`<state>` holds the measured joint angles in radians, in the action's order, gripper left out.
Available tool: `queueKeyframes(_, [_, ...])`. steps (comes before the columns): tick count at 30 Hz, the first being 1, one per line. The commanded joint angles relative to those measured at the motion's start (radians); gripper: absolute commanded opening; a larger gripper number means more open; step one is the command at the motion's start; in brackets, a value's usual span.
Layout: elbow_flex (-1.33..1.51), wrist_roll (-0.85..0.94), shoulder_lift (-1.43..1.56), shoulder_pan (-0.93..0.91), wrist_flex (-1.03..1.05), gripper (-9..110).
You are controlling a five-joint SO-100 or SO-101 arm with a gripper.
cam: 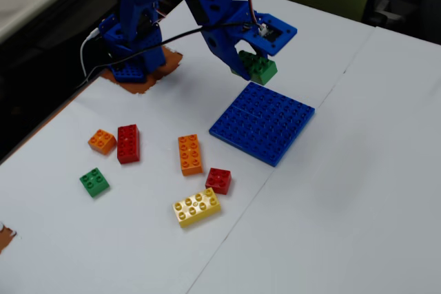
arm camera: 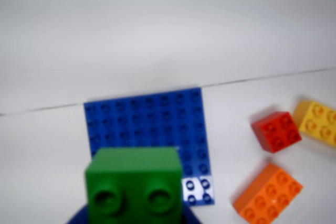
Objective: Pick up the 2x4 green block and go up the 8x8 blue block.
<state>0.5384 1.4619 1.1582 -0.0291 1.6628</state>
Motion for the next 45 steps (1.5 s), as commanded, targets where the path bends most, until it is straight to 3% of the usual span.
queueKeyframes(1, [-0.04,0.026,-0.044,0.002,-0.006,0])
queueKeyframes(10, [-0.025,0.043,-0.133,0.02,-0.091,0])
queueKeyframes(45, [-0.025,0.072,-0.074,0.02,-0.034,0])
